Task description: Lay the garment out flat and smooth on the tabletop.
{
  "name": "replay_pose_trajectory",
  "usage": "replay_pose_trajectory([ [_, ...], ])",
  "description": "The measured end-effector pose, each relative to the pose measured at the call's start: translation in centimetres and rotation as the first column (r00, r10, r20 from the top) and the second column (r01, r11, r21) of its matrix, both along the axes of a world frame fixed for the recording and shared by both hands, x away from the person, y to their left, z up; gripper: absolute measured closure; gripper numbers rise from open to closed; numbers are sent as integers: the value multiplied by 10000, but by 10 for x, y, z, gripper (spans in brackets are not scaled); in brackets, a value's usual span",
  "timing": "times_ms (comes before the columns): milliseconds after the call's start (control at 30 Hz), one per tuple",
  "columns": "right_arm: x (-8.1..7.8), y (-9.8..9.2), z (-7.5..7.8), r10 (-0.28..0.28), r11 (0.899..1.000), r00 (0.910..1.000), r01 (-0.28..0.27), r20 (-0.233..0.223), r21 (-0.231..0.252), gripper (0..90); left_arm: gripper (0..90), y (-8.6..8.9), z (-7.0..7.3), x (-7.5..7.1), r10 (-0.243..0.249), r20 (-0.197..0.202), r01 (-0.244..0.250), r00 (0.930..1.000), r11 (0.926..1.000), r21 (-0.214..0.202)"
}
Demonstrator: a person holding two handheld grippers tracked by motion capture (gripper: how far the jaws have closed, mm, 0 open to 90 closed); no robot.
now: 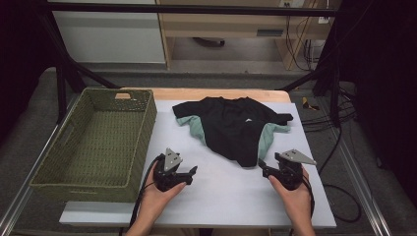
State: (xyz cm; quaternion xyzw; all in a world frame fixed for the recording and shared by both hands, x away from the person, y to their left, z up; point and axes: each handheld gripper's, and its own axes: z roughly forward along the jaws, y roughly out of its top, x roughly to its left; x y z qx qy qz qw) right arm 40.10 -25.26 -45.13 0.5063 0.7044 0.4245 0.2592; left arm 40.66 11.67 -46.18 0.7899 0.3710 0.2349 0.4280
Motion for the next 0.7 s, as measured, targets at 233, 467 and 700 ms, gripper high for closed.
replay_pose_trajectory([
  [233, 3, 14, -17, 481, 9972, 9973, -511, -555, -544, 377, 195, 13, -2, -9, 189, -94, -191, 9998, 9995, -239],
  [467, 9, 18, -28, 657, 9946, 9922, -737, -1062, -735, 446, 198, 19, 1, -14, 302, -39, -303, 9995, 9986, -438],
  [700, 17, 29, -32, 688, 9910, 9887, -831, -1331, -1053, 446, 185, 20, -7, -15, 251, -216, -259, 9995, 9990, -372],
])
